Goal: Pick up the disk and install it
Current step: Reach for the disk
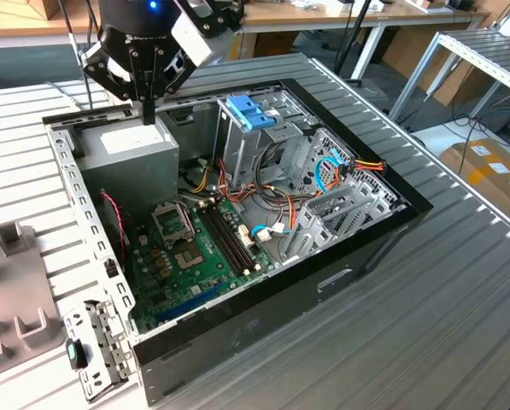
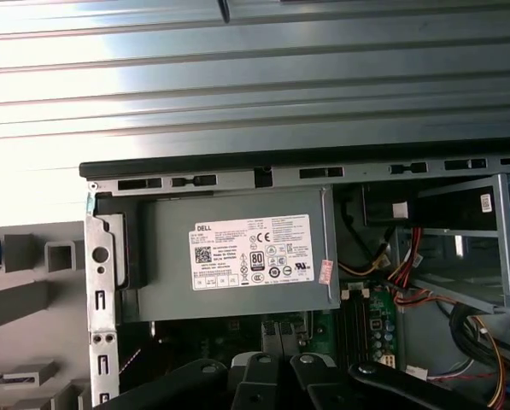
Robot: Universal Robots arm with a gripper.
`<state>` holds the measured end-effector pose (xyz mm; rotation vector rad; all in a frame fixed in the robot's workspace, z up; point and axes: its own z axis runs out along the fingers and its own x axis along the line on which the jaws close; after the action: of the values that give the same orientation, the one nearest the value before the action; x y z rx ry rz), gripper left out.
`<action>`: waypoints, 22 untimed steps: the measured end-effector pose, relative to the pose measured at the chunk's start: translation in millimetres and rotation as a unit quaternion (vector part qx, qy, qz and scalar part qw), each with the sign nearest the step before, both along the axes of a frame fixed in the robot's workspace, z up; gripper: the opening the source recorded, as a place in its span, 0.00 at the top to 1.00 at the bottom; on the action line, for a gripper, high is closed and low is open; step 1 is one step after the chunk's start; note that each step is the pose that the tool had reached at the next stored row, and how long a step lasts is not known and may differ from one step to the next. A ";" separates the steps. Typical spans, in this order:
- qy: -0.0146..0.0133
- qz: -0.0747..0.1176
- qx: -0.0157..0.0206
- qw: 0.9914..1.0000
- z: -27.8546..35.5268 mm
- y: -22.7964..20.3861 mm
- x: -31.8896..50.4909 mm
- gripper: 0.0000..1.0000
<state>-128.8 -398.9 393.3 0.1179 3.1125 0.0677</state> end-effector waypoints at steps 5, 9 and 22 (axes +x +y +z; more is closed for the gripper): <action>0.000 0.000 0.000 1.000 0.0 0.0 -7.2 0.89; 0.000 0.000 0.000 1.000 0.0 0.0 -12.7 0.89; 0.000 0.000 0.000 1.000 0.0 0.0 -29.2 0.89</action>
<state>-158.0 -398.9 393.3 0.1180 3.1125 0.0676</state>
